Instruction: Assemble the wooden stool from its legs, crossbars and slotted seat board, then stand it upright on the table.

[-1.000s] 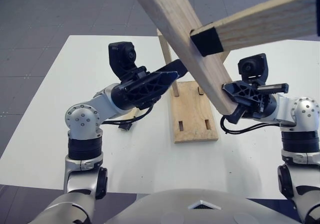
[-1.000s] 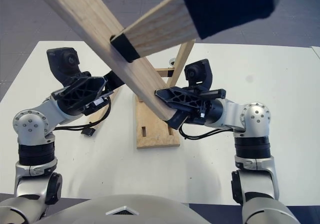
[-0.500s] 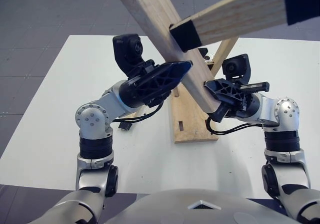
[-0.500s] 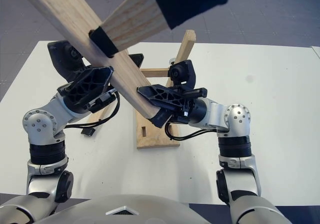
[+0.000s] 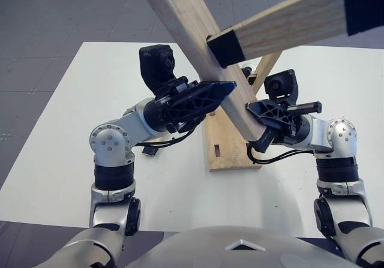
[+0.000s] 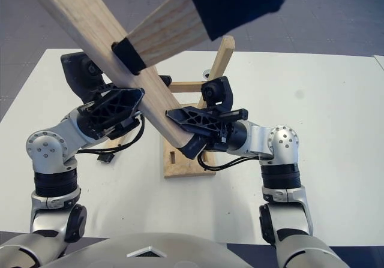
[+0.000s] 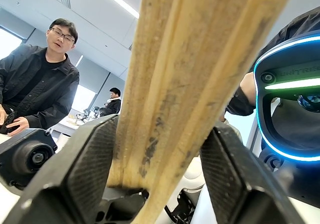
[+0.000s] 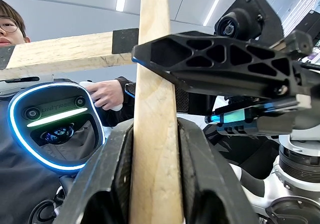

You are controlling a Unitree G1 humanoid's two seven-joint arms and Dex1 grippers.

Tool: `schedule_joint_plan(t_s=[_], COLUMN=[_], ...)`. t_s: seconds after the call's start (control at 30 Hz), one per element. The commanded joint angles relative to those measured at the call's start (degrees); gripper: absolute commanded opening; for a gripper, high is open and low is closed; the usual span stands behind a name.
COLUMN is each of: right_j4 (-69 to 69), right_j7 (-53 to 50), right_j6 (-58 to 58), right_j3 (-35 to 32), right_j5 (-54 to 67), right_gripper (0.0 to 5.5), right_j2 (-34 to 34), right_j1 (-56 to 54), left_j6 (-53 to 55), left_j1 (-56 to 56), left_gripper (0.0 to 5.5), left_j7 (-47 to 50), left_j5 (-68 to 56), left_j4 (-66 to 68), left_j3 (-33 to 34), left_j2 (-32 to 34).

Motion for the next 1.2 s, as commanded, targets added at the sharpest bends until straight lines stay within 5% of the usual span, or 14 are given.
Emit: schedule_joint_plan(t_s=[0.03,0.4,0.93,1.2], right_j4=[3.25,5.7,4.14,-12.33], right_j7=[-4.25,-7.87,-24.43,-14.86], right_j6=[-0.62,0.45,-7.14,-9.65], right_j3=[-0.95,-3.44,-10.48,-3.42], right_j5=[-0.33,-0.33,-0.59,-29.18], right_gripper=[1.41,3.57,3.6,3.6], right_j2=[0.79,0.93,-7.54,-13.97], right_j1=[-0.42,-0.94,6.2,12.49], left_j6=[0.15,-0.75,-13.75,-20.23], left_j1=[-1.4,-0.58,5.19,7.73], left_gripper=[2.5,2.22,2.21,2.21], left_j7=[-0.43,1.68,20.5,25.68], left_j5=[-2.26,-2.53,11.53,31.11], left_j4=[-0.7,0.36,-8.47,-13.17], left_j3=[0.31,1.32,6.76,2.21], left_j2=[-0.63,-1.14,-2.63,-1.48])
